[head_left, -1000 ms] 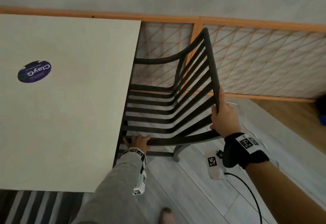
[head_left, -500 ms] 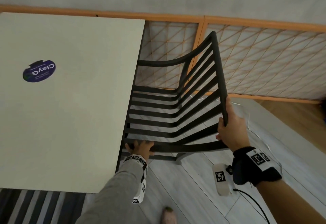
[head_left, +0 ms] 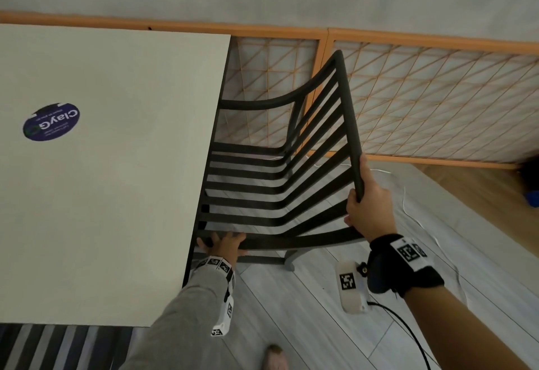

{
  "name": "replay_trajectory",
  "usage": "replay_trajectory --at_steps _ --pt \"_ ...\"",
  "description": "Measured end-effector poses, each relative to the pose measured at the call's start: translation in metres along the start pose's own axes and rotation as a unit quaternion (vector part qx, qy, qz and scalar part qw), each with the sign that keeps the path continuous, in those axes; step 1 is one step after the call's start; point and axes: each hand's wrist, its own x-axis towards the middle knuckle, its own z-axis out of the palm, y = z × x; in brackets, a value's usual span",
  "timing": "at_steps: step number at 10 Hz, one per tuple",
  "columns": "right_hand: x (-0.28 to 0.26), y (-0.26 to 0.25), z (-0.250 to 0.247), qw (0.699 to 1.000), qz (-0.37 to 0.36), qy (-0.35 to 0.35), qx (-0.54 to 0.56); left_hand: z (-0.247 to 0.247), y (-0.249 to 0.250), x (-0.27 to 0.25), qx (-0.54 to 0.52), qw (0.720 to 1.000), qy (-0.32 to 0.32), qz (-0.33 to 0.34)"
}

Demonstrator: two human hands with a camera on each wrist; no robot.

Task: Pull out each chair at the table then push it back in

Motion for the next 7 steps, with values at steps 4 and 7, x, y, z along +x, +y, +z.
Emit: replay_trajectory --at_steps 4,7 --pt "0.000 0.001 -0.002 1.000 -0.002 0.015 0.003 0.026 -0.011 -0.003 0.009 0.993 0.113 0.030" --pt "-0.036 -0.009 -0.058 0.998 0.008 0.044 -0.034 0.075 -0.051 -0.102 -0.098 0.987 0.116 0.050"
